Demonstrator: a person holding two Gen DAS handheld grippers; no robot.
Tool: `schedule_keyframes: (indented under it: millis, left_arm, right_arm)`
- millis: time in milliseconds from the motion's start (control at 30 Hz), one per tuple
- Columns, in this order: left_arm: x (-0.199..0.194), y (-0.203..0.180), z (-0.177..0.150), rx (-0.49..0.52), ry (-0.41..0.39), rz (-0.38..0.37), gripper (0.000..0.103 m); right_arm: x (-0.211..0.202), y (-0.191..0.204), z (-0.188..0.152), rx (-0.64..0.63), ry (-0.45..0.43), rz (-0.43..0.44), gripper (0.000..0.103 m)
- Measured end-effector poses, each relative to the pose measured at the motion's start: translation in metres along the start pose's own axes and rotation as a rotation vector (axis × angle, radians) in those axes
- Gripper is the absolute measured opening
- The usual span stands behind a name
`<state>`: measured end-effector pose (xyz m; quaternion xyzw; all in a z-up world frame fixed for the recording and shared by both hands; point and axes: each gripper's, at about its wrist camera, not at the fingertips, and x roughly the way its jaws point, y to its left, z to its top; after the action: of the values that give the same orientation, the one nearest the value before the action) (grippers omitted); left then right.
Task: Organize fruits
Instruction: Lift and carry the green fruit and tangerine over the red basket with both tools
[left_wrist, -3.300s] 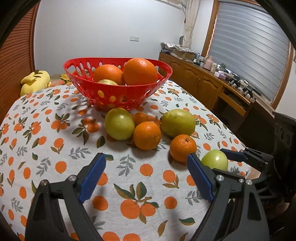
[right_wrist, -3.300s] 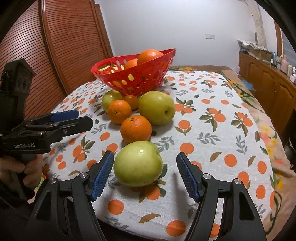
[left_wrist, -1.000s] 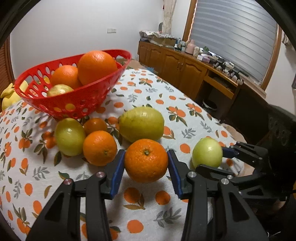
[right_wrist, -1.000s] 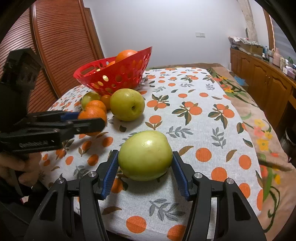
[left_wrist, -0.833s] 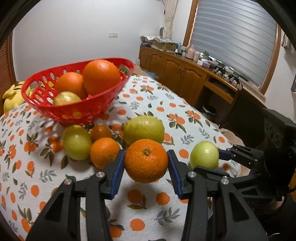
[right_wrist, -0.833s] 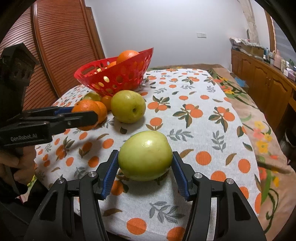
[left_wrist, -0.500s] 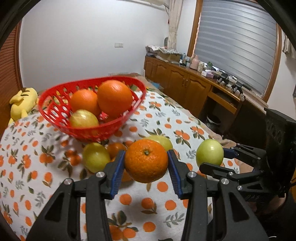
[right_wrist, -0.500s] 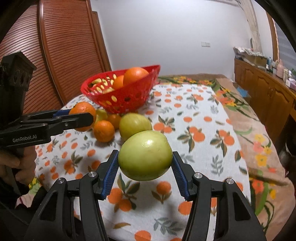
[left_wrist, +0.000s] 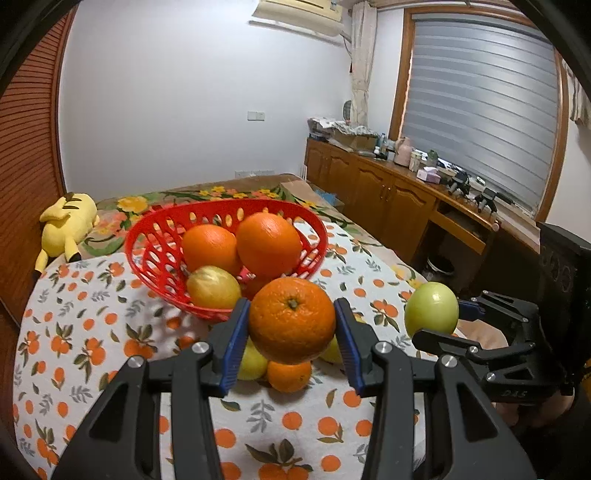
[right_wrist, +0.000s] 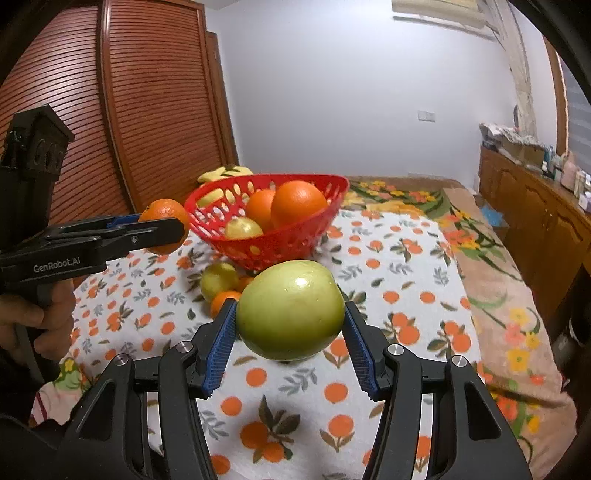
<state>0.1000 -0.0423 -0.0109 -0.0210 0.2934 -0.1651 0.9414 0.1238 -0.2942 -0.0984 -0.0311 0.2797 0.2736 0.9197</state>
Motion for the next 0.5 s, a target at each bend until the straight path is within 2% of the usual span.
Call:
schedule_keyframes:
  millis: [500]
  left_arm:
    - [-0.007,0.018,0.009,-0.014,-0.029,0.033,0.044]
  right_arm:
    - [0.014,0.017,0.034,-0.057,-0.014,0.026,0.058]
